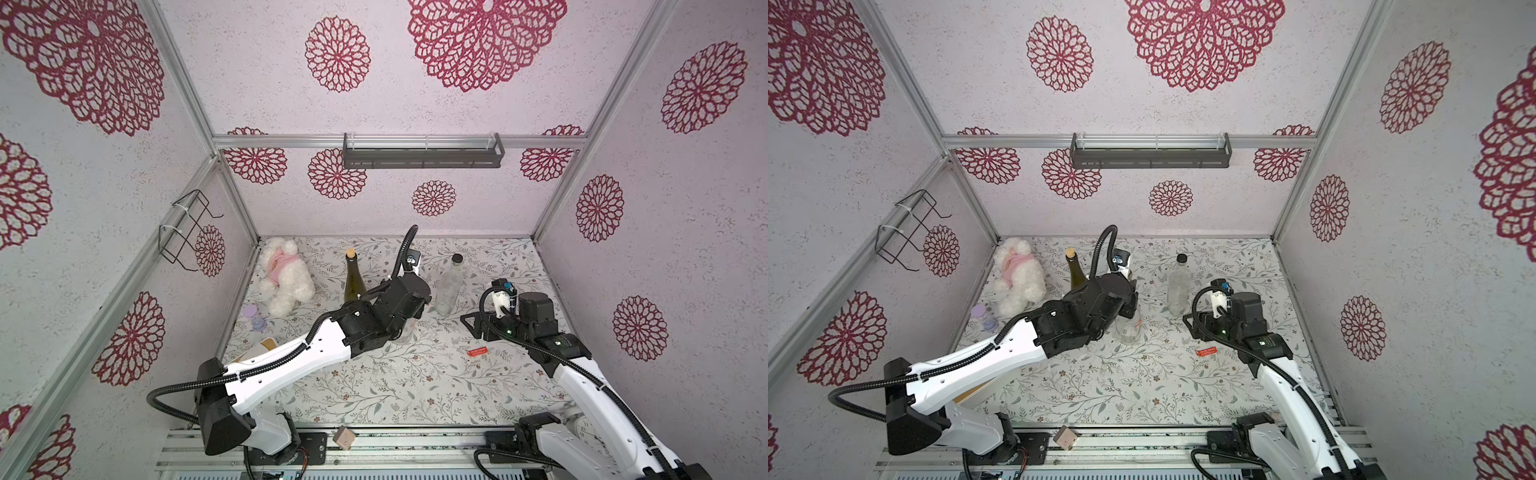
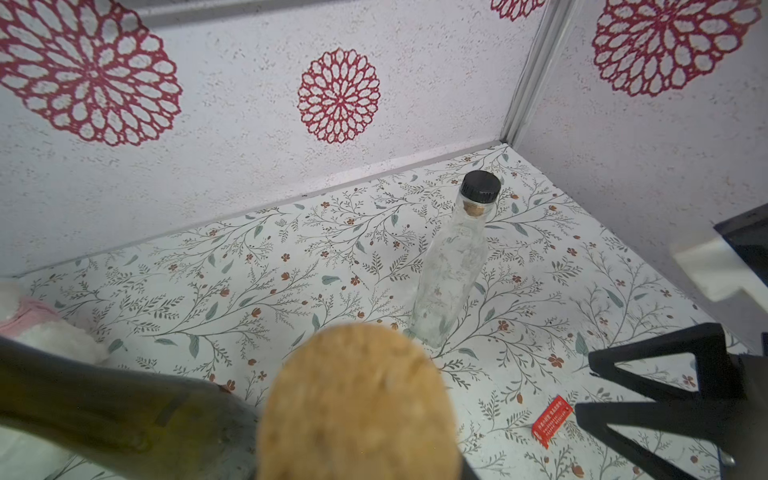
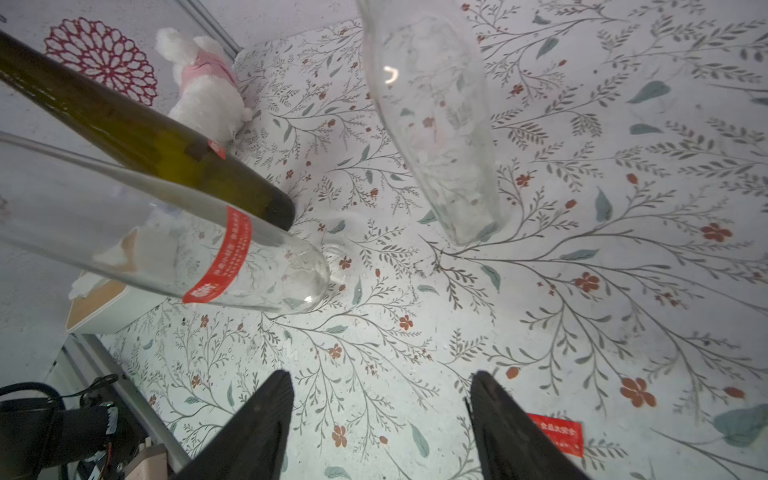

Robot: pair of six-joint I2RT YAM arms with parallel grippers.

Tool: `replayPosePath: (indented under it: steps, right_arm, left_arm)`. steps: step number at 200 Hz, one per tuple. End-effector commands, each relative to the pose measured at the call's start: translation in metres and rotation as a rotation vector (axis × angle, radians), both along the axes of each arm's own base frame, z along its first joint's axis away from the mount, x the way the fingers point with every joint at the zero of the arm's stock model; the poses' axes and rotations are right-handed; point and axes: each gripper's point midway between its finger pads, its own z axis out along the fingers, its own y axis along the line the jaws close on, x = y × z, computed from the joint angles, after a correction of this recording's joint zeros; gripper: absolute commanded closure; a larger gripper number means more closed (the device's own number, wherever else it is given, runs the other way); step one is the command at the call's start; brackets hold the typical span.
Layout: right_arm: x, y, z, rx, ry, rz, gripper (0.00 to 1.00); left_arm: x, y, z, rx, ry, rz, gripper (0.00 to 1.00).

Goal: Remove the label from the bottle
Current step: Hold the bottle at the center of the board.

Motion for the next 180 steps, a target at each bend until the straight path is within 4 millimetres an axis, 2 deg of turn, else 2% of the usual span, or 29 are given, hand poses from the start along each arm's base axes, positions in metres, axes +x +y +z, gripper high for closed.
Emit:
replayPosePath:
  steps: [1, 41, 107, 145, 180]
  right_arm:
    - [0.002, 0.016, 0.005, 0.022, -0.038, 0.026, 0.3]
    - [-0.004, 0.041, 0.001, 0.016, -0.052, 0.077, 0.3]
    - [-0.013, 0.072, -0.005, 0.022, -0.065, 0.115, 0.37]
    - [-0.013, 0.087, -0.014, 0.008, -0.058, 0.135, 0.41]
    - [-0.009, 0.096, -0.013, 0.017, -0.064, 0.142, 0.44]
  left_arm:
    - [0.006, 0.004, 0.021, -0.105, -0.055, 0.113, 0.74]
    - [0.006, -0.003, 0.002, -0.104, -0.024, 0.128, 0.74]
    - [0.005, -0.006, -0.026, -0.123, 0.013, 0.15, 0.74]
    - [0.004, -0.006, -0.036, -0.132, 0.037, 0.157, 0.74]
    - [0.003, -0.004, -0.04, -0.12, 0.049, 0.161, 0.74]
